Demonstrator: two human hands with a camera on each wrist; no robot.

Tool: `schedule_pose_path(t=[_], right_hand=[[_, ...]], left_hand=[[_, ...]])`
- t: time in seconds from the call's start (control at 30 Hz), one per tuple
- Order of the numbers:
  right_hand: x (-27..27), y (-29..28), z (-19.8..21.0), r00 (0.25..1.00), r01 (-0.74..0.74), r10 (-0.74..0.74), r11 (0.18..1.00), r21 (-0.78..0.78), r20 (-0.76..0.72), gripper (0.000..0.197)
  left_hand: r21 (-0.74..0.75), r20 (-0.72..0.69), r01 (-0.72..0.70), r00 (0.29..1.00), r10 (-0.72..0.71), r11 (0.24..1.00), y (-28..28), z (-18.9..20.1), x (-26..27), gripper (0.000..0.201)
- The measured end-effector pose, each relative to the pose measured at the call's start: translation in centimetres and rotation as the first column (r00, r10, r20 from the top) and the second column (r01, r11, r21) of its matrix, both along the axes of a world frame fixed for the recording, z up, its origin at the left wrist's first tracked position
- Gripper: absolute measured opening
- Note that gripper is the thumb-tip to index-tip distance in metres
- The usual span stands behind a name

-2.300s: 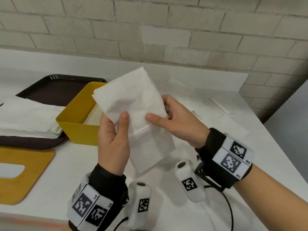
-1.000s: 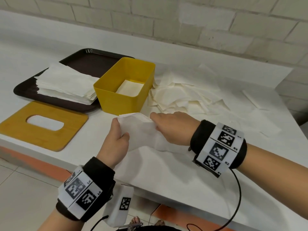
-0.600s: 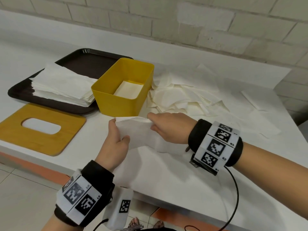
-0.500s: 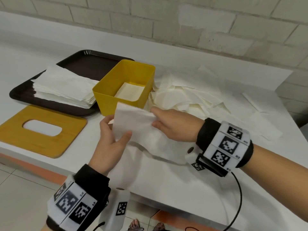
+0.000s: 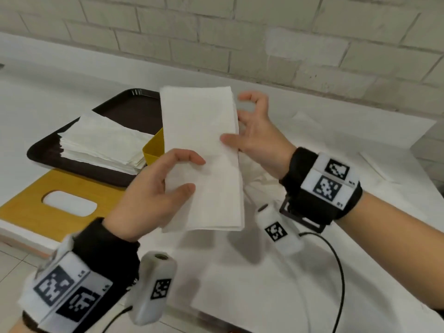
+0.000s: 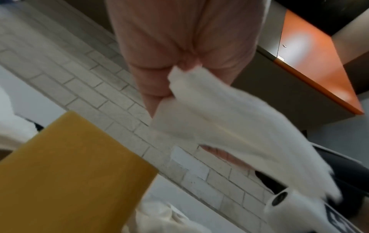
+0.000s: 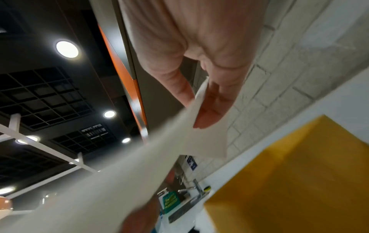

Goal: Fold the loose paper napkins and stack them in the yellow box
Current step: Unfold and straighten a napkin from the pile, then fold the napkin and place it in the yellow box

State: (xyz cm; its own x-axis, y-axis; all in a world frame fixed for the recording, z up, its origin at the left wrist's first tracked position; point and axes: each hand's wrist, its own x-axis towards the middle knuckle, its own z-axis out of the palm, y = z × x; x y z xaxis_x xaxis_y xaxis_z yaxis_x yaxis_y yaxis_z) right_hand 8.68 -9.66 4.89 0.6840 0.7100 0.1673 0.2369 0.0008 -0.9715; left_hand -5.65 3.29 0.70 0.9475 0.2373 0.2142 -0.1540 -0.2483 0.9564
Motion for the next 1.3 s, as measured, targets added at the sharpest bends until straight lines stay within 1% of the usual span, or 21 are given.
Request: schedule_pose_path(t=[0.03, 0.07, 0.1, 0.17, 0.23, 0.3, 0.33, 0.4, 0.47, 0.53, 0.63, 0.73, 0.8, 0.9, 0.97, 1.03, 1.07, 1.13, 1.23, 1.3], right_hand=[[0.9, 0.4, 0.8, 0.998, 0.0, -0.001, 0.999, 0.032, 0.055, 0.057], [1.8, 0.9, 1.5, 0.992, -0.016, 0.01, 0.999, 0.049, 0.123, 0.057], [2.7, 1.5, 2.3, 0.978, -0.036, 0.029, 0.999, 0.032, 0.208, 0.053], [4.5, 2.9, 3.4, 0.922, -0.027, 0.053, 0.997, -0.073, 0.384, 0.042], [6.5, 4.4, 3.8, 0.864, 0.092, 0.006, 0.981, -0.169, 0.504, 0.029], [8.5, 5.7, 3.2, 0.834, 0.218, -0.06, 0.949, -0.228, 0.548, 0.023], [9.2, 6.3, 2.6, 0.831, 0.253, -0.07, 0.931, -0.263, 0.551, 0.025], [10.4, 7.1, 0.7, 0.84, 0.276, -0.052, 0.898, -0.344, 0.54, 0.027], [10.9, 7.3, -1.2, 0.862, 0.263, -0.022, 0.874, -0.409, 0.506, 0.028], [11.0, 7.3, -2.5, 0.878, 0.242, 0.001, 0.861, -0.447, 0.478, 0.026], [10.8, 7.1, -3.3, 0.898, 0.217, 0.02, 0.849, -0.481, 0.44, 0.024], [9.7, 6.6, -3.2, 0.913, 0.168, 0.063, 0.841, -0.514, 0.403, 0.023], [8.7, 6.3, -3.0, 0.925, 0.121, 0.102, 0.833, -0.539, 0.366, 0.023], [7.1, 6.1, -2.6, 0.923, 0.042, 0.203, 0.792, -0.609, 0.328, 0.024], [6.3, 6.5, -2.5, 0.872, 0.028, 0.321, 0.721, -0.693, 0.37, 0.027], [5.9, 7.2, -2.4, 0.787, 0.077, 0.444, 0.617, -0.783, 0.428, 0.029], [5.8, 7.6, -2.4, 0.756, 0.099, 0.493, 0.564, -0.82, 0.43, 0.028], [5.7, 8.4, -2.8, 0.72, 0.125, 0.567, 0.459, -0.879, 0.399, 0.029], [5.8, 9.7, -3.3, 0.68, 0.183, 0.641, 0.321, -0.929, 0.356, 0.033], [5.8, 10.3, -3.5, 0.677, 0.195, 0.661, 0.264, -0.945, 0.324, 0.036]], left_hand=[[0.025, -0.032, 0.024, 0.999, -0.023, 0.999, 0.6, 0.7, 0.4, 0.028], [0.039, -0.058, 0.034, 0.998, -0.032, 0.999, 1.2, 1.5, 0.9, 0.028], [0.043, -0.081, 0.029, 0.996, -0.026, 0.999, 1.8, 2.2, 1.5, 0.028], [0.096, -0.109, -0.027, 0.993, 0.038, 0.995, 2.9, 3.2, 3.0, 0.025], [0.197, -0.112, -0.13, 0.982, 0.154, 0.972, 4.3, 3.9, 5.0, 0.023], [0.306, -0.137, -0.184, 0.962, 0.234, 0.934, 5.6, 4.0, 6.8, 0.022], [0.384, -0.169, -0.176, 0.952, 0.256, 0.906, 6.2, 3.7, 7.6, 0.024], [0.527, -0.253, -0.104, 0.928, 0.272, 0.844, 6.9, 2.7, 8.8, 0.035], [0.604, -0.325, -0.025, 0.905, 0.275, 0.796, 7.3, 1.6, 9.2, 0.045], [0.627, -0.372, 0.015, 0.884, 0.282, 0.779, 7.6, 0.9, 9.2, 0.049], [0.647, -0.416, 0.046, 0.858, 0.302, 0.761, 7.7, 0.8, 8.8, 0.049], [0.653, -0.483, 0.107, 0.821, 0.304, 0.75, 7.3, 1.1, 7.7, 0.048], [0.633, -0.546, 0.162, 0.786, 0.289, 0.757, 7.0, 1.3, 6.4, 0.049], [0.598, -0.628, 0.234, 0.731, 0.267, 0.767, 6.5, 1.6, 4.5, 0.05], [0.59, -0.669, 0.273, 0.692, 0.271, 0.76, 6.3, 1.7, 3.8, 0.051], [0.6, -0.695, 0.311, 0.66, 0.287, 0.737, 6.2, 1.7, 3.6, 0.049], [0.615, -0.699, 0.332, 0.649, 0.3, 0.715, 6.1, 1.7, 3.8, 0.047], [0.64, -0.701, 0.368, 0.64, 0.315, 0.675, 6.1, 1.4, 4.2, 0.045], [0.635, -0.722, 0.4, 0.612, 0.323, 0.661, 6.0, 0.6, 5.2, 0.047], [0.645, -0.729, 0.425, 0.59, 0.346, 0.635, 5.8, 0.1, 5.6, 0.047]])
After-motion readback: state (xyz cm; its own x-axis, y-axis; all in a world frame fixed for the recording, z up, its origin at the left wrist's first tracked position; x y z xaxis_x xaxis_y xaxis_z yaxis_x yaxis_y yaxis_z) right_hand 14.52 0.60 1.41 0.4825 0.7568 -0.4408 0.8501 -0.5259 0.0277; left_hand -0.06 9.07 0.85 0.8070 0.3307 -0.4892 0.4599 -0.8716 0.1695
